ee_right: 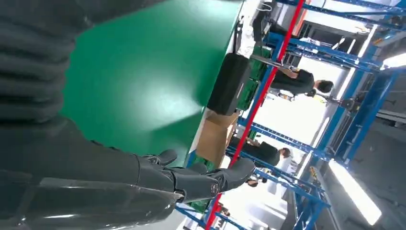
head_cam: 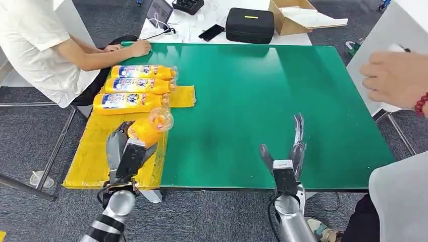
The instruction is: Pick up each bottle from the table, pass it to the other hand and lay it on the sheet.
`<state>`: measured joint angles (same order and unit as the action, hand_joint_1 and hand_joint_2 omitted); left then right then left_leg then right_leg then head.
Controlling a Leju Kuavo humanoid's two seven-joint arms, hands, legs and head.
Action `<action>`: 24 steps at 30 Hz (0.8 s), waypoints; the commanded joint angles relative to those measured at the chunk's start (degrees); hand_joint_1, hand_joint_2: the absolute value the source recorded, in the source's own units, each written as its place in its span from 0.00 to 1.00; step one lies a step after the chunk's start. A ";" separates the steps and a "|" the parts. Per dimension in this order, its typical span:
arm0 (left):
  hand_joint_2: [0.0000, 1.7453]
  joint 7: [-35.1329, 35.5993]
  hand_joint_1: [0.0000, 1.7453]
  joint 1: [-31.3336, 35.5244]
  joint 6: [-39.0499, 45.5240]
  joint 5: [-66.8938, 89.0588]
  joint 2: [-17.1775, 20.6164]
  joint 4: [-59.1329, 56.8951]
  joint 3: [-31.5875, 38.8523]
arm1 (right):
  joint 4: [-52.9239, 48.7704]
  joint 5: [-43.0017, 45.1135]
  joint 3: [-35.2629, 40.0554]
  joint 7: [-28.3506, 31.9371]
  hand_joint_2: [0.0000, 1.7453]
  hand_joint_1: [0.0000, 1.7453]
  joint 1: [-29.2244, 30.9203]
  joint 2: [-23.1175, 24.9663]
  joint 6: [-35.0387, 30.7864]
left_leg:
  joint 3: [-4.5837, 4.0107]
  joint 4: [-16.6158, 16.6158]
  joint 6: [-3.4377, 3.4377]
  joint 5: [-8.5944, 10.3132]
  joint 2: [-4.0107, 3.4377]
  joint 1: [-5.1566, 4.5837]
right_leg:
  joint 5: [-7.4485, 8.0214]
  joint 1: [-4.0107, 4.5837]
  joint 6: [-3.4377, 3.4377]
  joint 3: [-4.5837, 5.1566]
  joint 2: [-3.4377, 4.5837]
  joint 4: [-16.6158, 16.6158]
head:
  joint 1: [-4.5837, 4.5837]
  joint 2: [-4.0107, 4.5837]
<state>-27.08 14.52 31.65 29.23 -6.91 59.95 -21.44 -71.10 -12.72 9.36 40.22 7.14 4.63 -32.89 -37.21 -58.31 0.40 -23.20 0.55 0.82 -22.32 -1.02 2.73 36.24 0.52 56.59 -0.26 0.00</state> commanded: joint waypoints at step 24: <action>1.00 5.68 0.98 11.27 3.83 26.83 2.43 -35.39 -8.35 | 5.16 1.94 4.60 -0.22 1.00 0.00 4.31 -0.98 0.37 | 0.22 0.04 0.01 -0.06 -0.12 0.01 | -0.02 0.04 -0.09 -0.19 0.06 -0.05 | 0.00 0.00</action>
<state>-20.61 23.45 38.86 55.10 -5.97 31.08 -26.23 -70.18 -11.69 12.74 40.22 9.05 4.59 -32.85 -37.21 -58.31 0.40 -23.20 0.56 0.82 -22.32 -1.02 2.72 36.24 0.52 56.59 -0.26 0.00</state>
